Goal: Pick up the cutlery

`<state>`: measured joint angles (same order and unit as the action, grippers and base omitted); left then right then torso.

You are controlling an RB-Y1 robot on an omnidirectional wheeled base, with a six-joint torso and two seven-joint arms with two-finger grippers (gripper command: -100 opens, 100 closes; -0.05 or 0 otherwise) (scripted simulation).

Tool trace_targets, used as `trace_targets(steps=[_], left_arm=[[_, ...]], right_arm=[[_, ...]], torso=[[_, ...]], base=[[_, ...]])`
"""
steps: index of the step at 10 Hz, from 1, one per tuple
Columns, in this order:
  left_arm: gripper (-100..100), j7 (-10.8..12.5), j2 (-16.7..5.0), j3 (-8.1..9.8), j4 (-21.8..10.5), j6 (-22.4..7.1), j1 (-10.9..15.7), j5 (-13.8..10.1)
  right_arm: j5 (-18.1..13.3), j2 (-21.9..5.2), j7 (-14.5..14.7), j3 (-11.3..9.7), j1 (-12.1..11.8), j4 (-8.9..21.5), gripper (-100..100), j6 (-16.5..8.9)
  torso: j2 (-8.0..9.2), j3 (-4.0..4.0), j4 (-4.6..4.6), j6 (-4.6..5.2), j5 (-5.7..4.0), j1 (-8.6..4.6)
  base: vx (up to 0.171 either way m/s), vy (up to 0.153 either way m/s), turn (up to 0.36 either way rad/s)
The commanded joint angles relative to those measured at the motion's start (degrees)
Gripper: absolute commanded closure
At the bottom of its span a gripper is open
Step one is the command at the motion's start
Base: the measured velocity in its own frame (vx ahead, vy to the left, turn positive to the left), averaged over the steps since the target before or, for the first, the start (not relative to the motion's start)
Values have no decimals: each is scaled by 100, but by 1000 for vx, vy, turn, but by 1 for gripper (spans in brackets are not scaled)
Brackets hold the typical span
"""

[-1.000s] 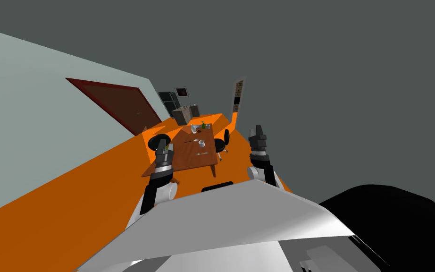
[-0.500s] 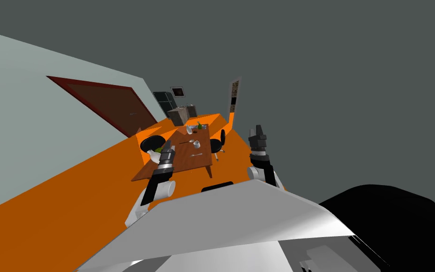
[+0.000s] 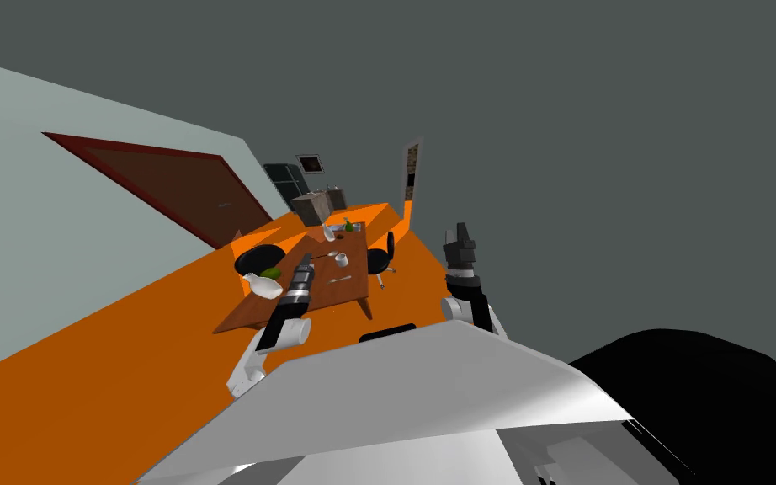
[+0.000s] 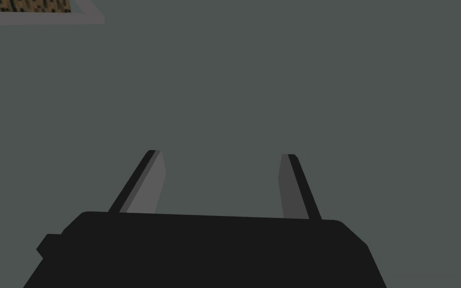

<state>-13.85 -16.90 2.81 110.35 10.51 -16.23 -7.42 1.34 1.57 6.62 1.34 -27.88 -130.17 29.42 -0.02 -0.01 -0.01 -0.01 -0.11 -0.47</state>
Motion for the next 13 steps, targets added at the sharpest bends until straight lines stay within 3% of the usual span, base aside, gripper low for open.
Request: trace_targets(steps=[1, 2, 5, 7, 10, 12, 13], left_arm=[[-100, -91, -131, 73, -242, -286, 156, -14], [-100, -91, -131, 73, -242, -446, 156, -14], [-100, -241, -372, 218, -754, -995, 466, -49], [-100, -241, -372, 218, -788, -1158, 466, -49], [-100, -397, -607, 382, -1356, -1675, 777, -91], [-100, -397, -607, 382, -1366, -1846, 777, -91], [-100, -476, -718, 470, -1616, -2082, 929, -116]], right_arm=[[0, 0, 0, 0, 0, 0, 0, 0], [0, 0, 0, 0, 0, 0, 0, 0], [0, 0, 0, 0, 0, 0, 0, 0], [0, 0, 0, 0, 0, 0, 0, 0], [0, -1, 0, 1, 0, 0, 0, 0], [0, 0, 0, 0, 0, 0, 0, 0], [0, -1, 0, 1, 0, 0, 0, 0]], torso=[[0, 0, 0, 0, 0, 0], [-3, -1, 0, 3, -1, -6], [-2, -1, 0, 0, 0, 2], [-2, -2, -1, -1, 0, 4], [-1, -1, 0, -1, 2, 16], [-7, -4, -2, -2, -1, 4], [1, 1, 0, -2, 4, 30]], base=[[20, -147, -102], [19, -118, -38], [24, -131, -70], [12, -87, -23], [31, -112, -80], [27, -79, -8], [27, -69, -100]])
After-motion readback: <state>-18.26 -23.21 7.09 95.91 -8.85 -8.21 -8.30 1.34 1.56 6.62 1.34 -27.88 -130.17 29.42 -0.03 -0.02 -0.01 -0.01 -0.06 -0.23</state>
